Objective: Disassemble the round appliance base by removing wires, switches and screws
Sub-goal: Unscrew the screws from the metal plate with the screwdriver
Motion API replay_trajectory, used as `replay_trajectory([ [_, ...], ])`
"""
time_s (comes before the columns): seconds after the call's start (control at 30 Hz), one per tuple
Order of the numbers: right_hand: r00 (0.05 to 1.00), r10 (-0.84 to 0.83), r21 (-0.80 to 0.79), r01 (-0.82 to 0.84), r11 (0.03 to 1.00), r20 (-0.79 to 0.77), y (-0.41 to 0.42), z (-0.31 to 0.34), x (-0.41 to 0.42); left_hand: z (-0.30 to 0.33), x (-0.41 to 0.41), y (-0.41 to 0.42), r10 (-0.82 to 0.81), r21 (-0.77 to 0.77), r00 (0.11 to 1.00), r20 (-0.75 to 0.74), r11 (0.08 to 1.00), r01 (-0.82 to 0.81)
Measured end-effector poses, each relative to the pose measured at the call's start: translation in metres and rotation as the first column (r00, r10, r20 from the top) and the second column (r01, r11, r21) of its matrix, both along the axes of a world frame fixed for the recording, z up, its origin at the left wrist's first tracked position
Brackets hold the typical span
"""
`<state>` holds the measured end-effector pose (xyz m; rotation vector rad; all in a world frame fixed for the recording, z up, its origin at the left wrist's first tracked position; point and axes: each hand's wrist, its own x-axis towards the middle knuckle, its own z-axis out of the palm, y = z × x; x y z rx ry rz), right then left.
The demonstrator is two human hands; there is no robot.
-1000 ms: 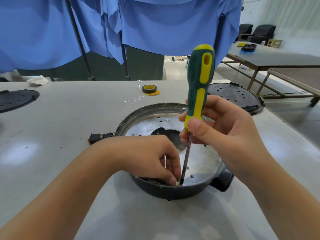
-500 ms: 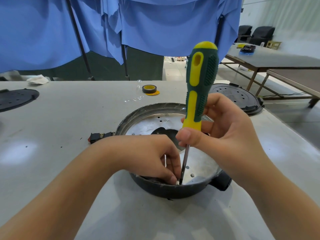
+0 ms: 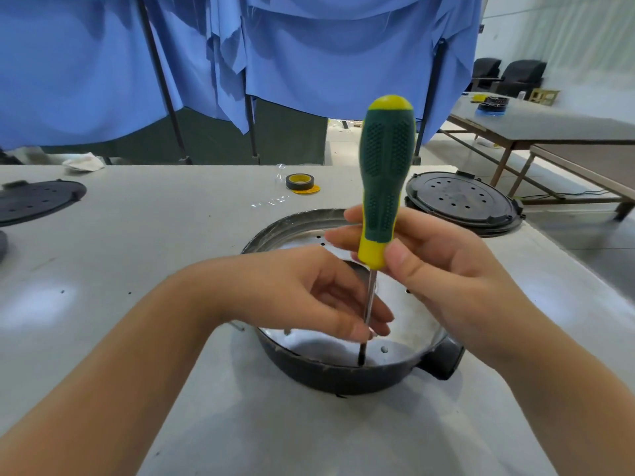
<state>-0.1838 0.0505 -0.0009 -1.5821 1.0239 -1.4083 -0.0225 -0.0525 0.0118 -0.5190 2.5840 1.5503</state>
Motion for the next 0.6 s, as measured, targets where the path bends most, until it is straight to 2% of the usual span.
replay_trajectory([
  [0.1, 1.0, 0.004, 0.032, -0.003, 0.999, -0.027, 0.0, 0.001, -0.005, -0.004, -0.005, 0.004, 0.053, 0.037, 0.994, -0.095, 0.998, -0.049],
  [0.2, 0.994, -0.083, 0.003, 0.084, 0.996, -0.074, 0.002, 0.004, -0.002, -0.004, -0.008, 0.008, 0.099, 0.005, 0.984, -0.149, 0.995, -0.099],
  [0.33, 0.981, -0.19, -0.085, 0.192, 0.978, 0.032, 0.001, 0.005, 0.0, -0.006, -0.012, 0.01, 0.152, -0.097, 0.968, -0.202, 0.98, -0.174],
  [0.47, 0.993, -0.096, -0.069, 0.1, 0.993, 0.065, 0.002, 0.006, -0.002, -0.005, -0.012, 0.009, 0.159, -0.129, 0.971, -0.179, 0.974, -0.184],
  [0.6, 0.998, -0.023, -0.02, 0.024, 1.0, 0.059, 0.003, 0.006, -0.004, 0.003, -0.003, 0.006, 0.072, 0.011, 0.988, -0.138, 0.997, -0.072],
])
